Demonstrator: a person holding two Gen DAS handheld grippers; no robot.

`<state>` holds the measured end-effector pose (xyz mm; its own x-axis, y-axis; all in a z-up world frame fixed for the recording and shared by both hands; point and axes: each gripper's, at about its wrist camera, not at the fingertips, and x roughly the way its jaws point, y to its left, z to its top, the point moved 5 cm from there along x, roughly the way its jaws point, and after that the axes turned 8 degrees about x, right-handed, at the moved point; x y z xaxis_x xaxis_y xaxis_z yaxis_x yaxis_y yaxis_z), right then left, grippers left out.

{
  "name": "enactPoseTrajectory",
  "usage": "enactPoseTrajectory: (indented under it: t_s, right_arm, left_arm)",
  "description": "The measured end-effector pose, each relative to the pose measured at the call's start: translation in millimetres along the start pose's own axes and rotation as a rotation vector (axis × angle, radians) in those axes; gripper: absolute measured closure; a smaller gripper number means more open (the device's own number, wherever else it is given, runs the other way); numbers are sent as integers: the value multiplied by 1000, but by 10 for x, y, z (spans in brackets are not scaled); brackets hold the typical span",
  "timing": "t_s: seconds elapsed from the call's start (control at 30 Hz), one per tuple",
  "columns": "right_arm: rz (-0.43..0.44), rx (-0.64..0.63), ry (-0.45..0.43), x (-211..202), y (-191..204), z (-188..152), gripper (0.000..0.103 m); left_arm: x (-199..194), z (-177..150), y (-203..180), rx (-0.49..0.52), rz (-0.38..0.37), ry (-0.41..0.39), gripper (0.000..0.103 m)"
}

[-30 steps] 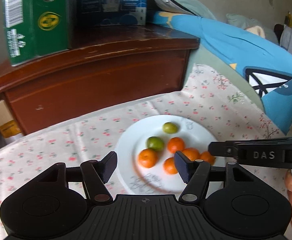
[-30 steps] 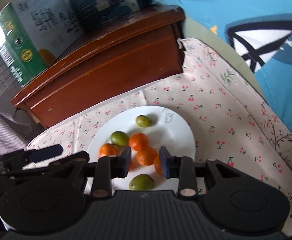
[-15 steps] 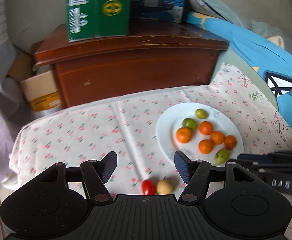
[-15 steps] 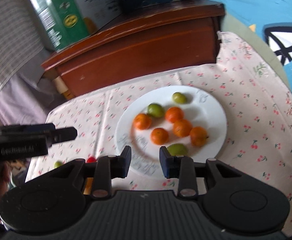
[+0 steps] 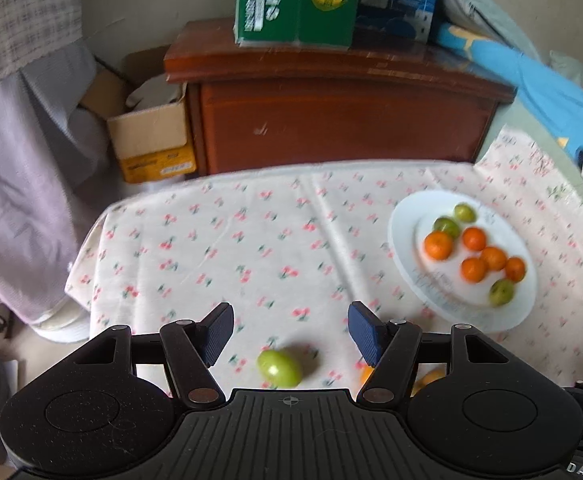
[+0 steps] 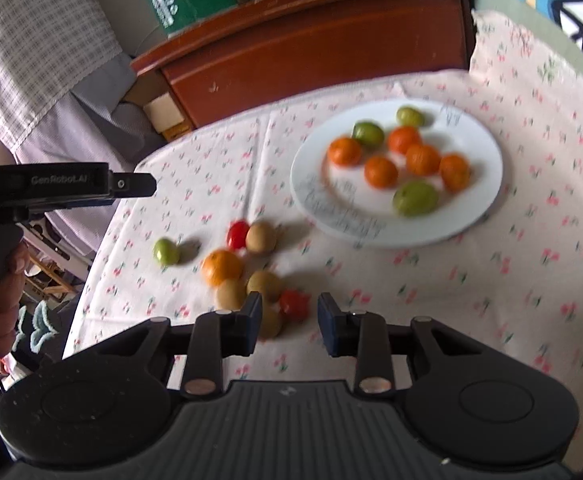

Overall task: Organize fruits
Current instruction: 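Withdraw both open tools from the plate toward the fruit pile, then grasp a green fruit with the left tool while the right tool grasps a brown fruit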

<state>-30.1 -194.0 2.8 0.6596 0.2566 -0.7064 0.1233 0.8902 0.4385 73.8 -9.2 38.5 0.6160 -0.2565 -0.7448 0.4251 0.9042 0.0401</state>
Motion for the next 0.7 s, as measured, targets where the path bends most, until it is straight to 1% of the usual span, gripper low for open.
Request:
enactPoseTrajectory:
  t_s: [0.07,0.13,0.33,0.47,0.57,0.7]
  right_arm:
    - [0,-5,8,27,33,-79,71]
    - [0,-8,18,59,63,-148,71]
    - [-2,-43,33,158,131,-267,71]
    - [-2,-51,22,198,169,-267,71]
    - [-19,-60,15,235,177,-262,71]
    - [-28,-50,23,286,169,-261,71]
  left_arm:
    - [34,-79,9,12,1,5,40]
    - [74,-140,3,46,16,10,40]
    - [166,-233,-12,112,27,-6,41]
    - [236,-280,-12,125,10,-12,41]
    - [293,-307,-22,133,-2,-11,41]
    - [366,-343,-30,134,-8,-3,41]
